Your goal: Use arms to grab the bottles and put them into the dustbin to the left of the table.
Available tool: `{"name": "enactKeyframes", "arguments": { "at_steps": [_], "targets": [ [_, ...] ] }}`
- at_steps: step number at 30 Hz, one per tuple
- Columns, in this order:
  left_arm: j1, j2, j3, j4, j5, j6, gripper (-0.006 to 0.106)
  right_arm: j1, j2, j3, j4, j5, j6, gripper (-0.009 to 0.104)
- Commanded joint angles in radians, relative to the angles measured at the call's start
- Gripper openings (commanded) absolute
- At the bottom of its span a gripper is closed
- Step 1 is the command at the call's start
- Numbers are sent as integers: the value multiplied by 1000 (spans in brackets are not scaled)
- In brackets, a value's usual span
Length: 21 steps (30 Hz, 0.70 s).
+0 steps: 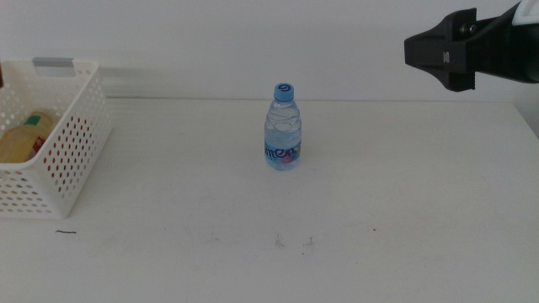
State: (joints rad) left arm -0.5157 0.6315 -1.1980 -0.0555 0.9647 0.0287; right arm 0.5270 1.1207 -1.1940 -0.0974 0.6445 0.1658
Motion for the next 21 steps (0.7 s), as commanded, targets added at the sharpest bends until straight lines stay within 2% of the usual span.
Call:
{"name": "enactKeyframes", "arguments": {
  "at_steps": [1, 4, 7, 9, 11, 15, 18, 21],
  "targets": [
    [-3, -4, -8, 16, -15, -3, 94, 1, -4, -2, -4, -13, -7, 90],
    [-3, -13, -8, 88, -12, -1, 94, 1, -4, -2, -4, -13, -7, 90],
    [-3, -24, 49, 90, -41, -12, 94, 1, -4, -2, -6, -13, -7, 90],
    [-3, -26, 152, 88, -155, -12, 94, 1, -4, -2, -6, -13, -7, 90],
    [-3, -26, 313, 66, -350, -8, 94, 1, -4, -2, -6, -13, -7, 90],
    [-5, -3, 693, -12, -965, -8, 94, 1, -4, -2, -6, -13, -7, 90],
    [-22, 56, 910, -31, -1275, -29, 94, 1, -4, -2, -6, -15, -7, 90],
    [-24, 138, 1037, -31, -1459, -59, 94, 1, -4, -2, -2, -15, -7, 90]
  ]
}}
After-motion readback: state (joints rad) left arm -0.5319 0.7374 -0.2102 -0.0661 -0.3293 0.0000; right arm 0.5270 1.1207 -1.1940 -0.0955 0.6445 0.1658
